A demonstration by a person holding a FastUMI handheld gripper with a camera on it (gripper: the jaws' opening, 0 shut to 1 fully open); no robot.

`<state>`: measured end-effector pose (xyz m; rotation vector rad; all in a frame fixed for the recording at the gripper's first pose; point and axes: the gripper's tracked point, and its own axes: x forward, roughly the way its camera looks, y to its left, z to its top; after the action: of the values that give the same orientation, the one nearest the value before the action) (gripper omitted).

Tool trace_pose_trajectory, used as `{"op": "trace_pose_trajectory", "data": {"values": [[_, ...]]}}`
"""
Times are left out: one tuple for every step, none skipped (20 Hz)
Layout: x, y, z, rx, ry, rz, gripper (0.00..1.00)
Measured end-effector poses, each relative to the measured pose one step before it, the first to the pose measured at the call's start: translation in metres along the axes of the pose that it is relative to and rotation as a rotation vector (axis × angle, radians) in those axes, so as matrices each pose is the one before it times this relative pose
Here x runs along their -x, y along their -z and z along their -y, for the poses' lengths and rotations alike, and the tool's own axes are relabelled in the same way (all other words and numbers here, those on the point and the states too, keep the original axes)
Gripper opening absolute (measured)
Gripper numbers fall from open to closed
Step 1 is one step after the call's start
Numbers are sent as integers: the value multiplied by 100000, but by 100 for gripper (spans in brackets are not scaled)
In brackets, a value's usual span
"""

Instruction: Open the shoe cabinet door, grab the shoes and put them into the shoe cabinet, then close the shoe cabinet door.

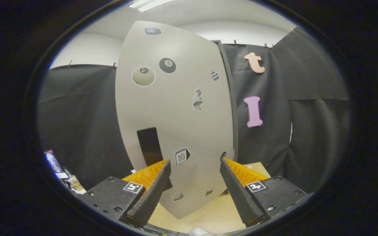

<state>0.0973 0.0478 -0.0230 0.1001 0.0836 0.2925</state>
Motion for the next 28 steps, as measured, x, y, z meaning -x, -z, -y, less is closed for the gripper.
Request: {"op": "trace_pose_trajectory", "data": {"values": [[61,16,-216,441,318,-222,99],[51,89,-110,743,436,17,99],[155,73,-213,578,349,-36,99],[93,106,-162,318,14,-238,99],[59,156,-154,123,231,-168,99],[85,-23,-72,72,331,122,99],[193,52,-119,270,352,-68,99],[195,51,-41,264,635,-286,99],[218,54,-276,51,287,-32,99],[121,-32,-74,29,494,86,99],[68,41,58,104,715,313,99],[223,-102,11,71,822,274,99],[241,-301,23,10,601,567,99],[318,-289,81,203,887,581,99],[504,-195,103,390,876,737,99],[534,-361,45,533,856,850,99],[470,-369,90,551,1205,936,99],[588,-444,99,380,1100,1153,99],[643,-325,85,406,1324,900,99],[710,-495,131,373,1276,1446,99],[697,-473,112,514,1439,1340,99],[383,-437,362,436,1831,1357,99],[706,-294,220,257,1721,1011,99],[739,-262,287,-55,1520,940,99],[776,-104,259,349,1223,740,99],[694,-125,310,736,1360,467,99],[640,110,434,563,1410,46,99],[609,120,210,436,1159,409,99]]}}
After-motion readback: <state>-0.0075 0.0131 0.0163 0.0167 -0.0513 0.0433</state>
